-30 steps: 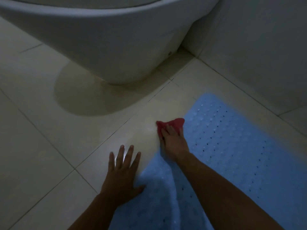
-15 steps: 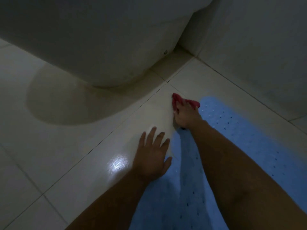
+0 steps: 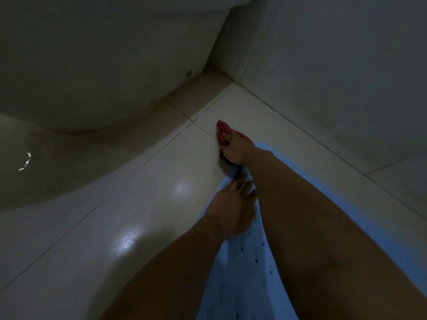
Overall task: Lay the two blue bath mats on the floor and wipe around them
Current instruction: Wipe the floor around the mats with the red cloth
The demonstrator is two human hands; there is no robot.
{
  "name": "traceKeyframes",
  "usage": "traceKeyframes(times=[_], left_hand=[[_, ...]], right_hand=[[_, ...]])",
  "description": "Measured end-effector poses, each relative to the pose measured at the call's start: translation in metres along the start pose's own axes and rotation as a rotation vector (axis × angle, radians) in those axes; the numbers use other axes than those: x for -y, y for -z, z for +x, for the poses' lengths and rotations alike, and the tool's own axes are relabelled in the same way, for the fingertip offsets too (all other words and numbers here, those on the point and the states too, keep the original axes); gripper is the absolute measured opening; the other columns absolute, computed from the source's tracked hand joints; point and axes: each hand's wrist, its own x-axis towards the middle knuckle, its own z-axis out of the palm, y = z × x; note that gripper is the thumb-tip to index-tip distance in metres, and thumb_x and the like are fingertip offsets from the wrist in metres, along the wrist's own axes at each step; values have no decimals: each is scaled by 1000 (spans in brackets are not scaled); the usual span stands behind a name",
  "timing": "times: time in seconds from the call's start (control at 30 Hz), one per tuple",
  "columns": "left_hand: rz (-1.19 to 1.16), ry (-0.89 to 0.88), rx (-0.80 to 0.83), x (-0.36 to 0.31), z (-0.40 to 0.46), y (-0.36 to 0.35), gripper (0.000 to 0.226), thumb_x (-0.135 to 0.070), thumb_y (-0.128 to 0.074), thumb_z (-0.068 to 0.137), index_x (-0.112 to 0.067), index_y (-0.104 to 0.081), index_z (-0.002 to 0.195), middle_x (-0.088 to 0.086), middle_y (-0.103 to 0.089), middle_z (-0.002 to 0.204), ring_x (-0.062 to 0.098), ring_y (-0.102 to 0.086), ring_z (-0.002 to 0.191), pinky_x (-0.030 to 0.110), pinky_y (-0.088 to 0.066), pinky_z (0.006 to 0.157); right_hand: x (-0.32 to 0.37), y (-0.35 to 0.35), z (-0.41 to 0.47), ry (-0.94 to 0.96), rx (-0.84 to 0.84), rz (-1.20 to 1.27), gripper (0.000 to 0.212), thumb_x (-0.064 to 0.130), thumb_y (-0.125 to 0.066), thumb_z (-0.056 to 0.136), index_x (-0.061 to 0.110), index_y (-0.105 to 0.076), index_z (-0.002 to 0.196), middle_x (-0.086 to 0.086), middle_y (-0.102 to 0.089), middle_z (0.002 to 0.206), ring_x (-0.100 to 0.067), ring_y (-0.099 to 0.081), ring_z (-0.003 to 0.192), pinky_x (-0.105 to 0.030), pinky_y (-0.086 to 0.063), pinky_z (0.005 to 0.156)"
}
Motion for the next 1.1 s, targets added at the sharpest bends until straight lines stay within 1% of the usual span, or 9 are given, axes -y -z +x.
traceKeyframes(times=[0.1,0.17,0.27,0.47,0.63,0.8,0.87,1.0,1.1], left_hand=[[65,-48,154,15,12,-18,63,-38,-33,99,0,-56,144,22,-52,151,40,-42,146,56,-31,121],[76,-52,205,26,11,-37,69,-47,-27,101,-5,-48,151,19,-42,160,38,-30,153,54,-21,125],[92,-46,222,26,3,-39,71,-50,-23,103,-6,-42,156,17,-34,165,35,-23,156,50,-19,128],[78,-31,222,23,1,-37,69,-47,-11,110,-6,-44,155,16,-33,165,34,-19,158,53,-27,124],[119,-21,196,19,6,-33,60,-46,-30,110,-9,-43,156,13,-30,167,29,-17,159,49,-25,126],[193,4,267,18,11,-32,63,-49,-30,108,-14,-37,159,8,-22,170,25,-11,160,46,-19,128],[209,5,288,18,12,-31,64,-51,-27,108,-15,-34,160,8,-20,171,25,-8,160,45,-16,129],[229,17,311,17,12,-29,66,-53,-23,108,-17,-28,163,6,-14,172,23,-2,161,44,-11,130],[213,7,288,20,12,-28,65,-52,-29,107,-15,-37,159,8,-23,171,25,-11,160,45,-17,129]], right_hand=[[-11,10,12,22,-99,-28,78,19,-45,101,21,0,165,-4,1,173,-27,-13,158,-38,-12,129],[-22,11,25,18,-114,-24,79,20,-44,99,21,0,165,-2,0,173,-26,-13,158,-37,-13,129],[-31,13,35,12,-75,10,80,26,-41,96,21,-2,165,-2,-1,173,-24,-10,159,-35,-12,129],[-63,28,40,43,-29,43,78,3,-45,96,24,-15,164,3,-15,172,-23,-23,156,-36,-20,128],[-117,52,21,-172,-49,83,80,32,-57,96,28,-16,165,-13,-33,165,-37,-42,143,-42,-36,119],[-211,40,-47,-469,-147,126,87,12,-65,92,29,-18,164,-24,-49,148,-41,-55,127,-42,-47,103],[-226,30,-71,-557,-145,192,86,14,-62,92,28,-18,164,-21,-47,153,-39,-52,133,-41,-45,109],[-198,5,-63,-421,-324,452,75,13,-54,76,23,-51,151,-13,-55,149,-34,-52,138,-44,-38,120],[-157,-12,-58,-295,-437,431,62,17,-47,83,30,-60,141,-10,-63,141,-36,-58,129,-51,-45,112]])
